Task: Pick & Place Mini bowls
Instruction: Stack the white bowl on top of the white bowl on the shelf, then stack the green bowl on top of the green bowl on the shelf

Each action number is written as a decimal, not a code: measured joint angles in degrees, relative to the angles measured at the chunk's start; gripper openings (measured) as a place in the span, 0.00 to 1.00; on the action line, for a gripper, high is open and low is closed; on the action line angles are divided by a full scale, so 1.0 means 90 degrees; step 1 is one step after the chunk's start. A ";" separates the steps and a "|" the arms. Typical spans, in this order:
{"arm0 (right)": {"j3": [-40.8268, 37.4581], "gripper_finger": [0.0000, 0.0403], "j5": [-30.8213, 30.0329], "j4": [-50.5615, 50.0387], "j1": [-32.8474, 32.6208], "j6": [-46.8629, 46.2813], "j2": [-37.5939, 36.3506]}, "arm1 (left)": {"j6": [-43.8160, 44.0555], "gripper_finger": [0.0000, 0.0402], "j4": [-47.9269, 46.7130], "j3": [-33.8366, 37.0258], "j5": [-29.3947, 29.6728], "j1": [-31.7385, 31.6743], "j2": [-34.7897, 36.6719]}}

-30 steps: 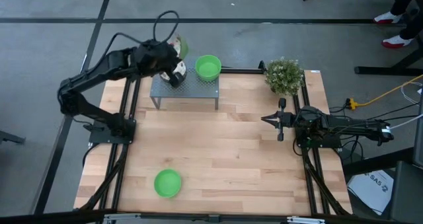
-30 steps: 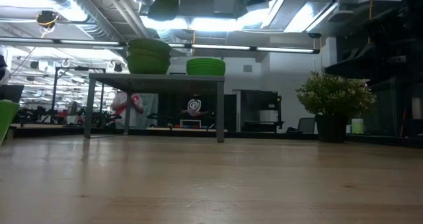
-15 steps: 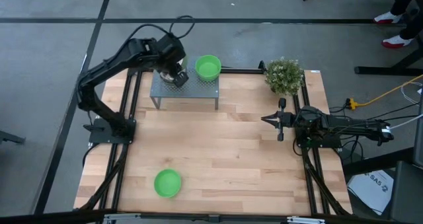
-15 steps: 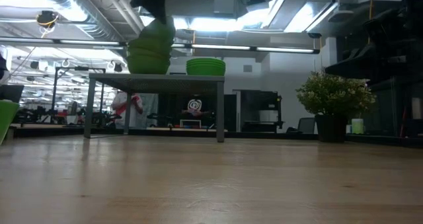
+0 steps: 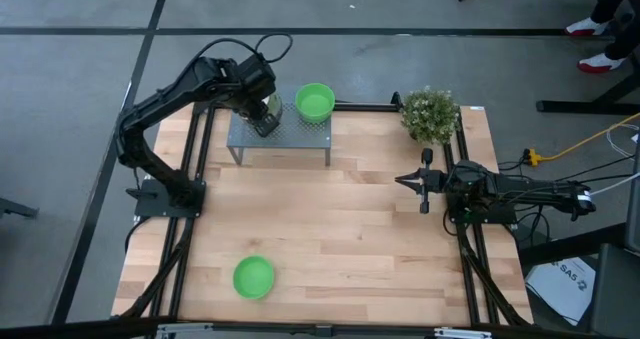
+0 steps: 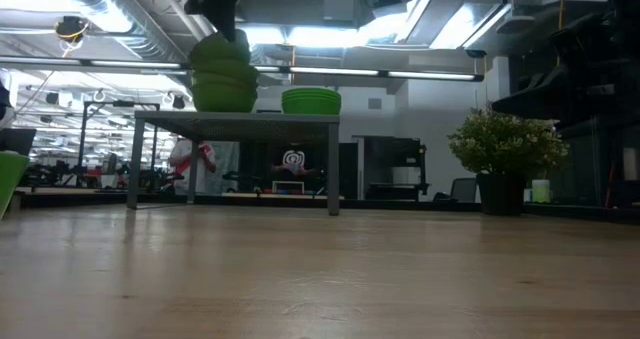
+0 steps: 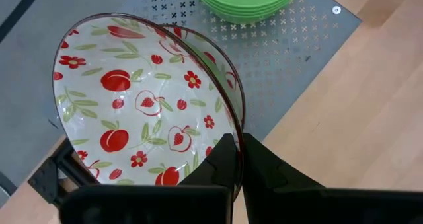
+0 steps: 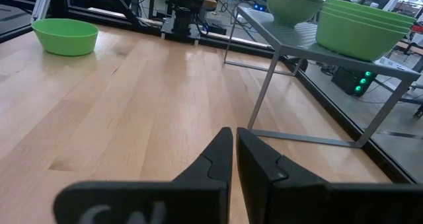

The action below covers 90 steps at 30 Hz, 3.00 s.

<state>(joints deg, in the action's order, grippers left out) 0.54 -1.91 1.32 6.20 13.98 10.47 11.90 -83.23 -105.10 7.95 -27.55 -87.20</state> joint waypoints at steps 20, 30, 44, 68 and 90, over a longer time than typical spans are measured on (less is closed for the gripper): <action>0.0000 0.06 -0.0001 -0.0002 0.0000 0.0000 0.0000 | -0.0024 0.05 0.0171 0.0000 0.0340 0.0000 -0.0036; -0.0001 0.06 -0.0002 -0.0002 0.0000 0.0000 0.0001 | -0.0019 0.10 0.0196 0.0002 0.0495 0.0002 -0.0157; 0.0000 0.06 0.0000 0.0000 0.0000 0.0000 0.0001 | -0.0116 0.12 0.0235 -0.0013 0.0269 0.0007 -0.0434; 0.0000 0.06 -0.0002 -0.0001 0.0000 0.0000 0.0001 | -0.0135 0.29 0.0708 -0.0699 -0.1266 0.1250 0.0233; 0.0000 0.06 0.0000 0.0000 0.0000 0.0000 0.0001 | 0.1412 0.33 0.0436 -0.0663 -0.1435 0.4402 0.0233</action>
<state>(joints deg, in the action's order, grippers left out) 0.54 -1.91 1.32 6.20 13.98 10.48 24.61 -79.31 -111.07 -4.97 12.07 -85.10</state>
